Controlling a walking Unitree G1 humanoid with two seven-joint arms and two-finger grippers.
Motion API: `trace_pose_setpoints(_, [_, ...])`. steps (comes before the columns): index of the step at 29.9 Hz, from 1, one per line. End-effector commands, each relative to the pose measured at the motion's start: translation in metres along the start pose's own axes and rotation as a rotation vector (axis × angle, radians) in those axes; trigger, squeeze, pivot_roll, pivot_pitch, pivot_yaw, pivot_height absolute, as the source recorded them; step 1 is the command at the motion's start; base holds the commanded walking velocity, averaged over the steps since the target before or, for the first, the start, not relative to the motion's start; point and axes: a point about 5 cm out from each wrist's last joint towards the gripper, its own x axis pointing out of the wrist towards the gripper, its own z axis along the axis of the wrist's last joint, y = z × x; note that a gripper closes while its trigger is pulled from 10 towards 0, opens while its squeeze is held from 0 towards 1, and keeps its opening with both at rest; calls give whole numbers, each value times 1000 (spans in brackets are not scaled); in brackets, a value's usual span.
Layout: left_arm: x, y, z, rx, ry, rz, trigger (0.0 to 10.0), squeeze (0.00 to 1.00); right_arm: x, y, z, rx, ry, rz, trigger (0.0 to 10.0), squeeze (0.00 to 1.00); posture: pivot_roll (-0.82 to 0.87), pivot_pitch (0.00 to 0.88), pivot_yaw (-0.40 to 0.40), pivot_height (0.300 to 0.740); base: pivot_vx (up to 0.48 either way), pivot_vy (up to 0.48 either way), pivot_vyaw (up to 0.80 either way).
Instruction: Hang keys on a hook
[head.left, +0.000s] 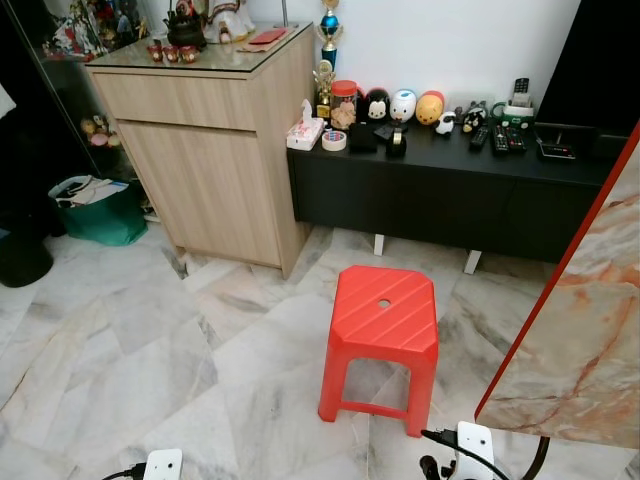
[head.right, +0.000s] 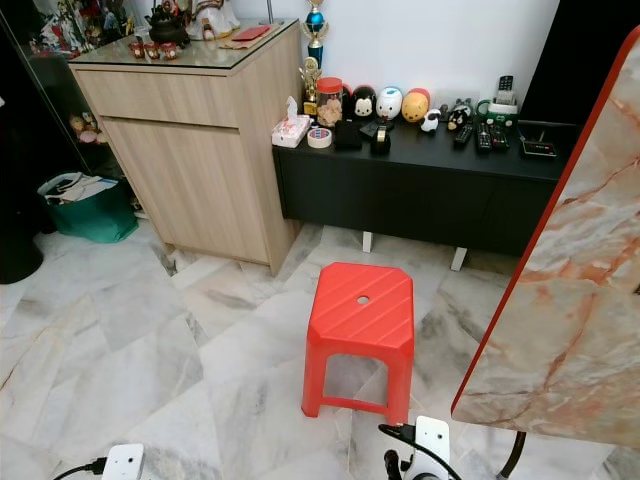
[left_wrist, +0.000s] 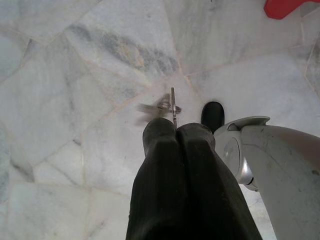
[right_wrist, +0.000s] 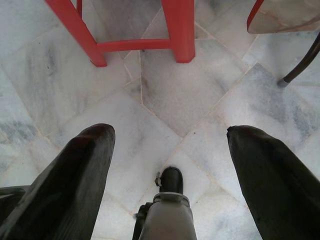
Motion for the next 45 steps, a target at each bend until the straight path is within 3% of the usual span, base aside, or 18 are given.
trace_pose_setpoints(1, [0, 0, 2, 7, -8, -1, 10000, 0, 1, 2, 5, -8, -17, 4, 10000, 0, 59, 0, 34, 740, 0, 0, 0])
trace_pose_setpoints(19, [0, 1, -2, 11, 1, 1, 10000, 0, 0, 0, -1, -15, -3, -1, 10000, 0, 56, 0, 36, 740, 0, 0, 0])
trace_pose_setpoints(20, [-2, -7, -12, 20, 11, -24, 10000, 0, -2, -8, -7, -29, 10, -20, 10000, 0, 40, 0, -4, 740, 0, -480, 0])
trace_pose_setpoints(22, [-5, -20, -27, 29, 21, -65, 10000, 0, -4, -18, -15, -47, 26, -45, 10000, 0, 39, 0, -5, 740, 0, -480, 0])
trace_pose_setpoints(45, [-6, -20, -29, 24, 17, -63, 10000, 0, -5, -13, -23, -55, 45, -36, 10000, 0, 52, 0, -18, 740, 0, -480, 0])
